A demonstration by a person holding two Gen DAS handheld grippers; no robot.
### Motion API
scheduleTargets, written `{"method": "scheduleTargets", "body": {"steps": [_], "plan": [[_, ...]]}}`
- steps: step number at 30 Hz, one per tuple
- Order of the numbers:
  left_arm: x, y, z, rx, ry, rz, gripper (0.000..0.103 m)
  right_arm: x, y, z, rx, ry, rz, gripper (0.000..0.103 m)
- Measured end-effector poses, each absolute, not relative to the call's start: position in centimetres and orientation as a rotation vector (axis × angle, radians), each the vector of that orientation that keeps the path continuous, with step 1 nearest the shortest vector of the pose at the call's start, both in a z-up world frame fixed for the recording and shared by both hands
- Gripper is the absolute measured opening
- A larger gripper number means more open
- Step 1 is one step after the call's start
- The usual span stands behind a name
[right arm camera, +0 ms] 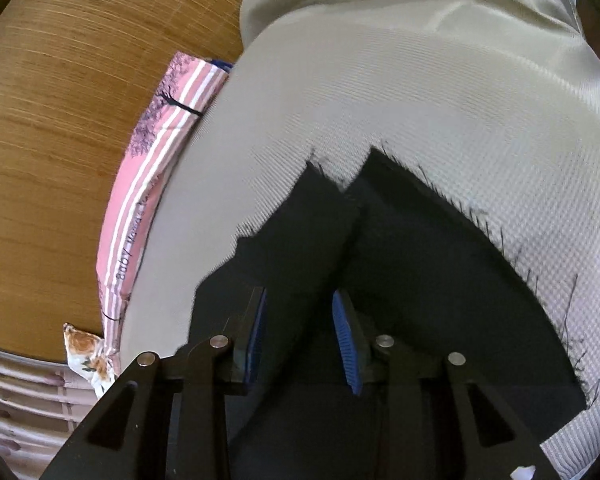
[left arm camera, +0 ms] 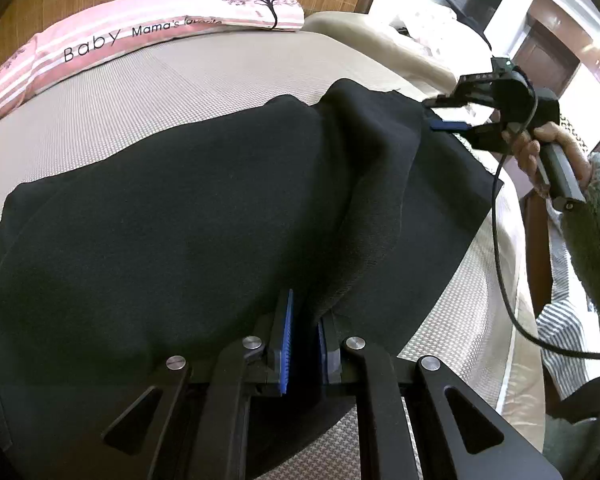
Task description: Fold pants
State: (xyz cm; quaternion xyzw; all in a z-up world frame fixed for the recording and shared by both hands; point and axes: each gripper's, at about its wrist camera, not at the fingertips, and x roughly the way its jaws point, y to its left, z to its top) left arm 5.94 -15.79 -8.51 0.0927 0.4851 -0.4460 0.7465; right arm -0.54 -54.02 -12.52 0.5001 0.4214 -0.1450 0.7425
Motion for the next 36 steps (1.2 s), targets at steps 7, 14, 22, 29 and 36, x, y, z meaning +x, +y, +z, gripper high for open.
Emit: {"method": "scheduleTargets", "body": {"steps": [7, 14, 22, 29, 36], "plan": [[5.7, -15.9, -8.5, 0.212, 1.056, -0.97, 0.011, 1.2, -53.8, -12.9, 1.089, 0.909, -0.307, 0.011], [5.6, -15.9, -8.6, 0.205, 1.053, -0.969, 0.011, 6.5, -52.0, -9.2, 1.027, 0.881, -0.217, 0.009], [5.8, -15.8, -8.6, 0.19, 1.061, -0.965, 0.011, 17.3, -46.6, -9.9, 0.923, 0.985, -0.049, 0.014], [6.2, -15.5, -8.7, 0.168, 1.072, -0.974, 0.011, 17.7, -46.1, -8.9, 0.89, 0.983, 0.028, 0.033], [6.5, -15.4, -8.9, 0.144, 1.081, -0.981, 0.011, 12.7, -51.2, -9.2, 0.919, 0.958, -0.104, 0.033]]}}
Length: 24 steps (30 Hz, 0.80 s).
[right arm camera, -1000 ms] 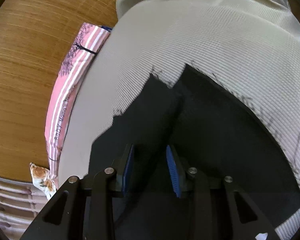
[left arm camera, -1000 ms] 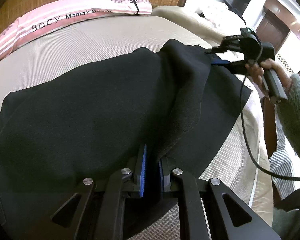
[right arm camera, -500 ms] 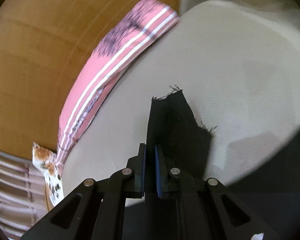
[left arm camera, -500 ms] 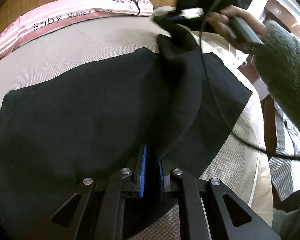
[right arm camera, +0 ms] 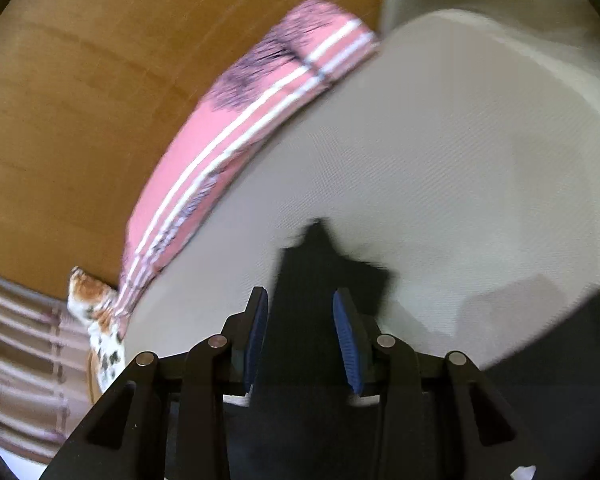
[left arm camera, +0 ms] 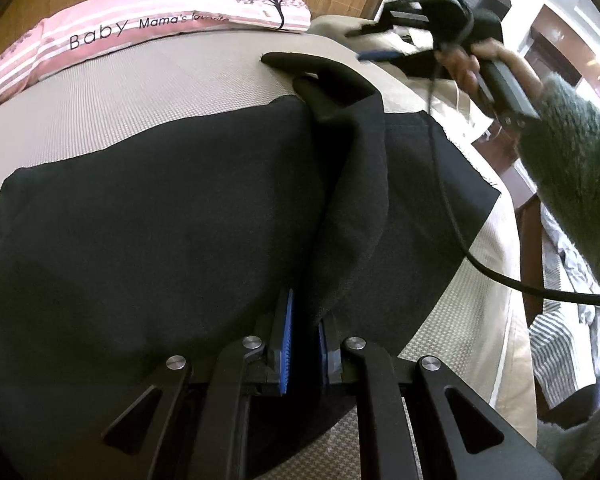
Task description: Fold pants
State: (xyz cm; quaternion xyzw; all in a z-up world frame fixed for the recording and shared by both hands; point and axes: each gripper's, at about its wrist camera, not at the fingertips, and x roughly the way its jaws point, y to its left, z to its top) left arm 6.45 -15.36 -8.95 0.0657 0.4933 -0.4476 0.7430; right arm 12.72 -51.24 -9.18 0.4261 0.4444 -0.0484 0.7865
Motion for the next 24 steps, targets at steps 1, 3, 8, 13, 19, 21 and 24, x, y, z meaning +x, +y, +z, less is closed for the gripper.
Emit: {"method": "scheduleTargets", "body": {"steps": [1, 3, 8, 13, 19, 21, 24], "plan": [[6.5, -15.4, -9.0, 0.142, 1.081, -0.981, 0.012, 12.4, -51.4, -9.7, 0.925, 0.966, -0.119, 0.033], [6.5, -15.3, -9.1, 0.142, 1.081, -0.982, 0.012, 11.8, -52.1, -11.1, 0.959, 0.978, -0.134, 0.033], [6.4, -15.3, -9.1, 0.149, 1.079, -0.981, 0.012, 12.3, -51.3, -13.8, 0.986, 1.008, -0.13, 0.033], [6.5, -15.3, -9.1, 0.145, 1.081, -0.983, 0.012, 14.2, -50.3, -14.3, 0.976, 0.985, -0.103, 0.017], [6.5, -15.3, -9.1, 0.143, 1.083, -0.985, 0.012, 16.4, -48.6, -10.6, 0.883, 0.969, -0.085, 0.007], [6.6, -15.2, -9.1, 0.14, 1.084, -0.985, 0.012, 17.7, -47.7, -9.4, 0.861, 0.973, -0.052, 0.007], [6.6, -15.2, -9.1, 0.139, 1.084, -0.985, 0.012, 19.7, -46.0, -8.7, 0.851, 0.993, 0.027, 0.01]]}}
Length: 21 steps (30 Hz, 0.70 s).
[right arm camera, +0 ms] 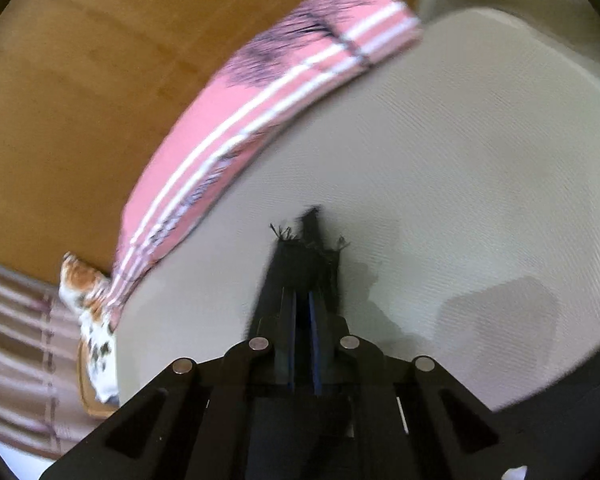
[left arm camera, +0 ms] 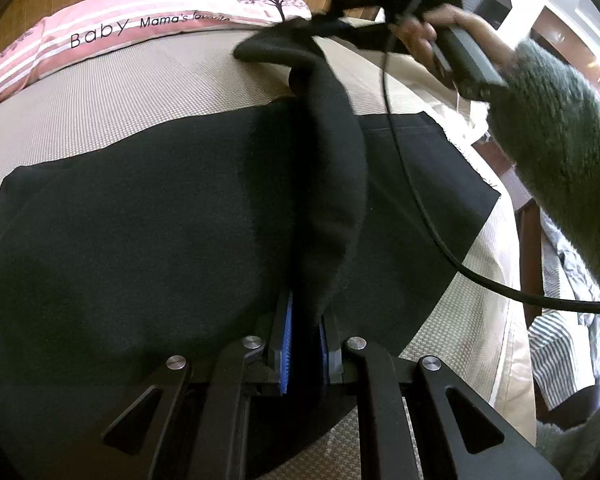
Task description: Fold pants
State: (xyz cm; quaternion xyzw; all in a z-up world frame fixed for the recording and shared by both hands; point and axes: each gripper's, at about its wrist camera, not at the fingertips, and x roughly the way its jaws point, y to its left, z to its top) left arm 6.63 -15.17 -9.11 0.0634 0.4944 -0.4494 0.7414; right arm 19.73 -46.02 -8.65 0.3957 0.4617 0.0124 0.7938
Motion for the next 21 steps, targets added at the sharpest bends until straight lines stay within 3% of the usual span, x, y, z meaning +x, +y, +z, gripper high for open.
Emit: {"method": "scheduleTargets", "body": {"steps": [4, 21], "plan": [[6.7, -15.1, -9.1, 0.14, 1.085, -0.986, 0.012, 22.4, -43.4, -9.5, 0.881, 1.066, 0.121, 0.024], [7.4, -14.3, -9.1, 0.116, 1.09, -0.998, 0.012, 17.3, -45.4, -11.8, 0.946, 1.069, 0.059, 0.027]]}}
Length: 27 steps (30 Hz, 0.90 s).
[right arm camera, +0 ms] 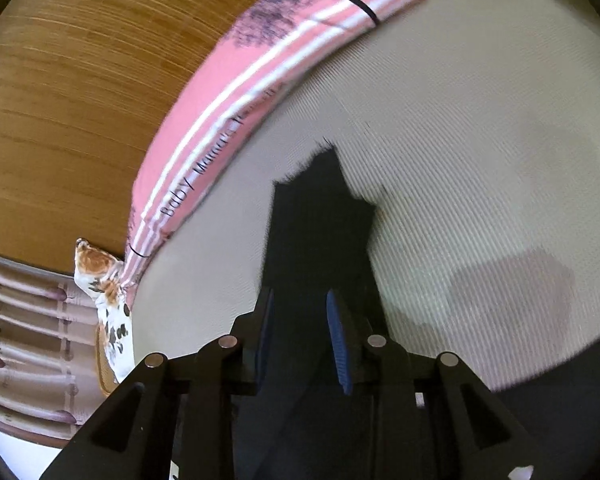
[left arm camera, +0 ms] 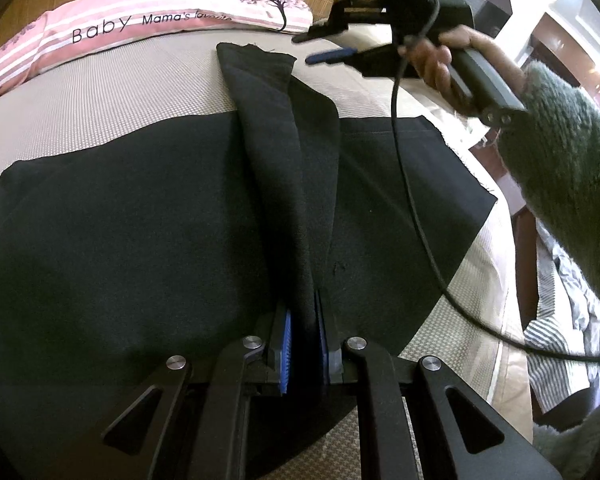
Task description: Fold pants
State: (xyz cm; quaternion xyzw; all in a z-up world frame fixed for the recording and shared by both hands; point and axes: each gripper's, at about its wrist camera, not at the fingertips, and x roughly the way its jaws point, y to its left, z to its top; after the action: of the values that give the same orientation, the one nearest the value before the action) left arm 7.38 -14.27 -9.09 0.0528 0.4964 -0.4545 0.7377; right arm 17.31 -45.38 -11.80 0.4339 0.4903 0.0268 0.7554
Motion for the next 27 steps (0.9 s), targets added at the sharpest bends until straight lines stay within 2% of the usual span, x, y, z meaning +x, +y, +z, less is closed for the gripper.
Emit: {"method": "scheduleTargets", "body": {"steps": [6, 15, 16, 18, 27], "plan": [[7.4, -14.2, -9.2, 0.121, 1.089, -0.997, 0.012, 17.2, -45.4, -14.7, 0.99, 1.077, 0.019, 0.026], [7.4, -14.4, -9.2, 0.12, 1.094, -0.996, 0.012, 20.7, -48.2, -15.2, 1.027, 0.988, -0.027, 0.026], [7.4, -14.4, -9.2, 0.121, 1.095, -0.995, 0.012, 21.0, -48.2, -15.2, 1.025, 0.993, -0.018, 0.024], [7.3, -14.5, -9.2, 0.128, 1.094, -0.993, 0.012, 21.1, -48.3, -15.0, 1.009, 1.002, -0.013, 0.008], [6.3, -15.4, -8.7, 0.198, 1.07, -0.952, 0.012, 15.2, -50.4, -7.4, 0.907, 0.868, -0.051, 0.005]]}}
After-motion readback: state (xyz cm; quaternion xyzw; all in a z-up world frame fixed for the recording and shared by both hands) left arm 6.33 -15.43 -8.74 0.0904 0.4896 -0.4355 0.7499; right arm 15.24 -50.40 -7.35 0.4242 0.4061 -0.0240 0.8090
